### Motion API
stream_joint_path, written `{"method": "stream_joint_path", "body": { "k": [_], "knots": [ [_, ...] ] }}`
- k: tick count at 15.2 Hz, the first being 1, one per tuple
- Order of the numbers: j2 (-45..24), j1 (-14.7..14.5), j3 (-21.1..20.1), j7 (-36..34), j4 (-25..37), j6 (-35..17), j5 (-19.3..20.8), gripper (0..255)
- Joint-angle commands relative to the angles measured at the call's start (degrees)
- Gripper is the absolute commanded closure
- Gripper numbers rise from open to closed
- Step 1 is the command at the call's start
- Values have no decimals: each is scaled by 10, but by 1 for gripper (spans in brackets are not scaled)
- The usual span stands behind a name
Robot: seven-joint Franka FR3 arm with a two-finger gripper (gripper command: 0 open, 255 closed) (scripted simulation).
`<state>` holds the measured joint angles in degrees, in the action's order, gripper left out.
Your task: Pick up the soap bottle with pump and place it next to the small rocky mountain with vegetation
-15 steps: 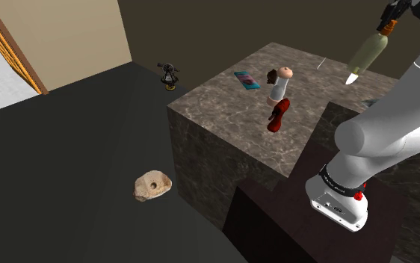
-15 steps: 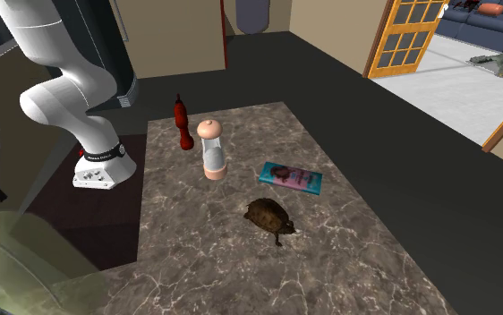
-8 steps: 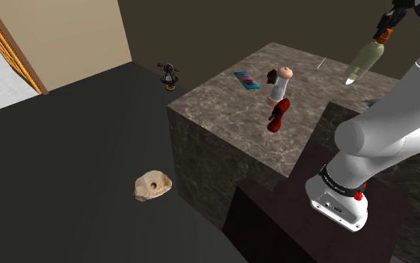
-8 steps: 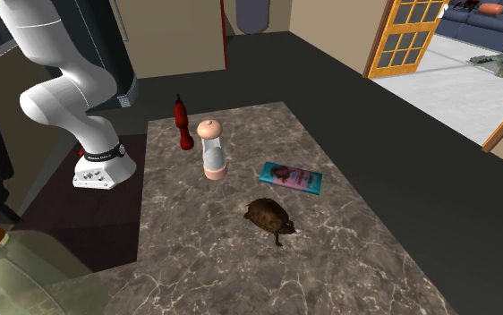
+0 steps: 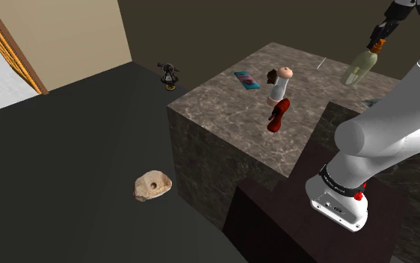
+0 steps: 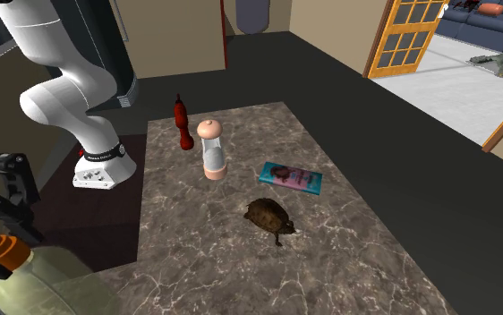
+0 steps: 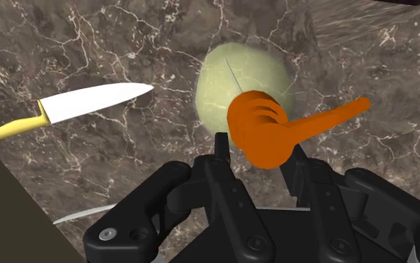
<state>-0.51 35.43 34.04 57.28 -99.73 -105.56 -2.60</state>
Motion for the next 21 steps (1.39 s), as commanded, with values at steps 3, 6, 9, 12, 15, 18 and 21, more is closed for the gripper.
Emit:
{"method": "stream_joint_path", "body": {
  "k": [3, 6, 9, 12, 15, 18, 21],
  "knots": [
    [-1, 1, 1, 3, -30, -31, -1, 255],
    [-2, 1, 1, 4, -52, -54, -2, 255],
    [-6, 1, 1, 7, -77, -82, -5, 255],
    [-6, 1, 1, 7, -77, -82, -5, 255],
    [-6, 1, 1, 7, -77, -82, -5, 255],
    [-6, 1, 1, 7, -77, -82, -5, 0],
    [-6, 1, 1, 7, -77, -82, -5, 0]
  ]
}}
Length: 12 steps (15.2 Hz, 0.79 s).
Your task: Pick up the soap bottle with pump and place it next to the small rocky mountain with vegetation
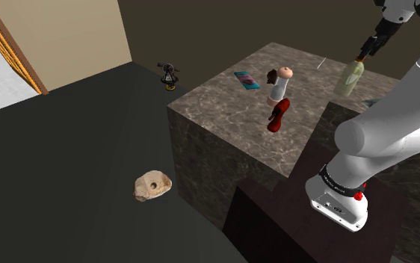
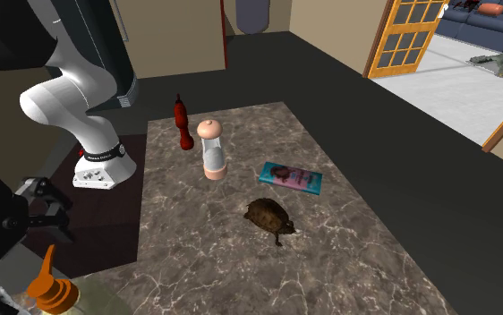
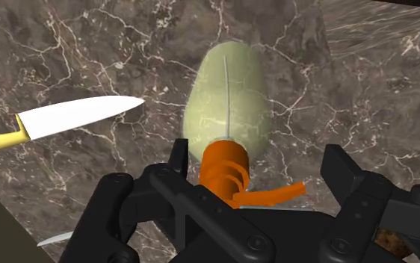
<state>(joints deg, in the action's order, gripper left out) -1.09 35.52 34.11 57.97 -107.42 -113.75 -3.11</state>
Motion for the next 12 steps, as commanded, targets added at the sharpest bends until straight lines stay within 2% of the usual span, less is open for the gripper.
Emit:
{"method": "stream_joint_path", "body": {
  "k": [1, 2, 6, 12],
  "knots": [
    [0, 0, 0, 0, 0, 0, 0, 0],
    [0, 0, 0, 0, 0, 0, 0, 0],
    [15, -1, -1, -7, 57, 70, 10, 0],
    [15, -1, -1, -7, 57, 70, 10, 0]
  ]
}}
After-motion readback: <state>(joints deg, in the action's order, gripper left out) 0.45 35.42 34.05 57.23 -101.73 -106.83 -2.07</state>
